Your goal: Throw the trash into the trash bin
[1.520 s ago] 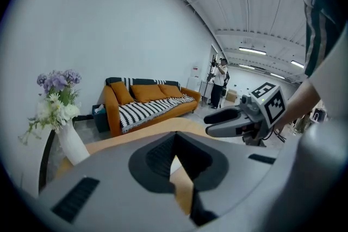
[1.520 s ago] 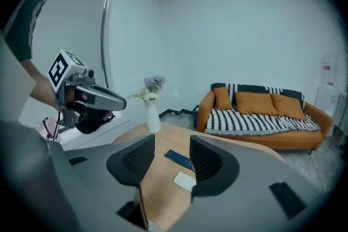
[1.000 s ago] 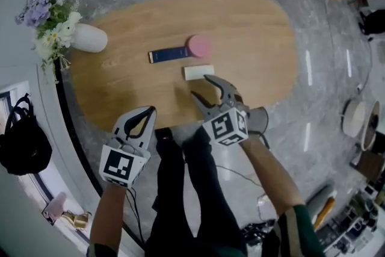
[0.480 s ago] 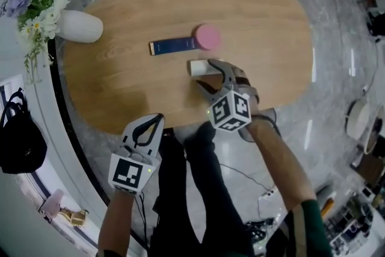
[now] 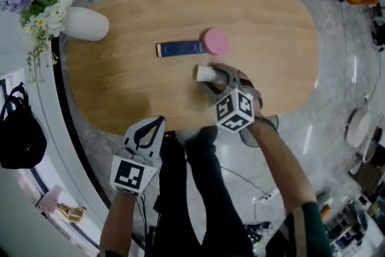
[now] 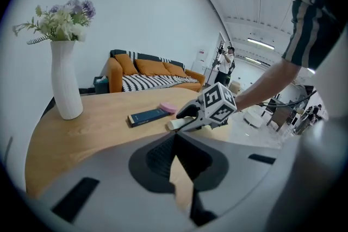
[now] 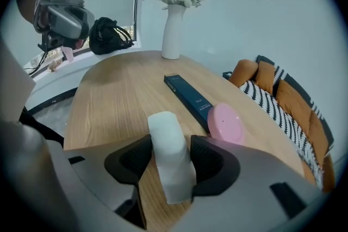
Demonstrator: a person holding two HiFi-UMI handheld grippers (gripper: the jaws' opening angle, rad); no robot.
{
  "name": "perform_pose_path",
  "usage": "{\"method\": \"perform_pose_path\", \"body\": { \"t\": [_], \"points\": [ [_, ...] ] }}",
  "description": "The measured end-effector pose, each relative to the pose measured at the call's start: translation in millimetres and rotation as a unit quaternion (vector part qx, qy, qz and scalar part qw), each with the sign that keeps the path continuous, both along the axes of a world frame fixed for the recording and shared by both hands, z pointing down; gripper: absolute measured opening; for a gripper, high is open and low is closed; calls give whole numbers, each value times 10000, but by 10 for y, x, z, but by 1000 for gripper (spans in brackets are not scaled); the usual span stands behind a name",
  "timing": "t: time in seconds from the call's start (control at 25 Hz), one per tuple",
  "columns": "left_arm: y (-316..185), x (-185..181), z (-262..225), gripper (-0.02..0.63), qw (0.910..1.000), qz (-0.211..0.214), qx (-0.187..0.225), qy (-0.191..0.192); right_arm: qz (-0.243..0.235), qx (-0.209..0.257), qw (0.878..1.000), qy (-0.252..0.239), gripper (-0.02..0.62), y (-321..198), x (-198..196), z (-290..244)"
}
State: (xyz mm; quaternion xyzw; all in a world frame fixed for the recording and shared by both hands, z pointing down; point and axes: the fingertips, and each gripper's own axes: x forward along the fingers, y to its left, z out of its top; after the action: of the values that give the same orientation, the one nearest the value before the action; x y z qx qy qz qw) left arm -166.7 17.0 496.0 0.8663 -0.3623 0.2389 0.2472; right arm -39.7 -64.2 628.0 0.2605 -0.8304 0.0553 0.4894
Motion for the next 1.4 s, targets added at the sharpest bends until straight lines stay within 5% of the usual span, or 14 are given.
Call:
{"method": "perform_pose_path", "body": {
  "t": [0.2, 0.68, 1.0, 1.4],
  "points": [
    [-28, 55, 1, 0, 10000, 15, 10, 16, 385, 57, 9988, -302, 169, -22, -1, -110],
    [-12, 489, -66, 0, 9987, 503, 83, 77, 1635, 144, 9819, -946, 160, 95, 453, -519],
    [62, 1133, -88, 0, 9921, 1233, 147, 194, 3084, 290, 9420, -1296, 158, 485, 1198, -663],
    [334, 1934, -84, 1, 9768, 2118, 181, 259, 4157, 365, 8972, -1444, 158, 1366, 1871, -781]
  ]
}}
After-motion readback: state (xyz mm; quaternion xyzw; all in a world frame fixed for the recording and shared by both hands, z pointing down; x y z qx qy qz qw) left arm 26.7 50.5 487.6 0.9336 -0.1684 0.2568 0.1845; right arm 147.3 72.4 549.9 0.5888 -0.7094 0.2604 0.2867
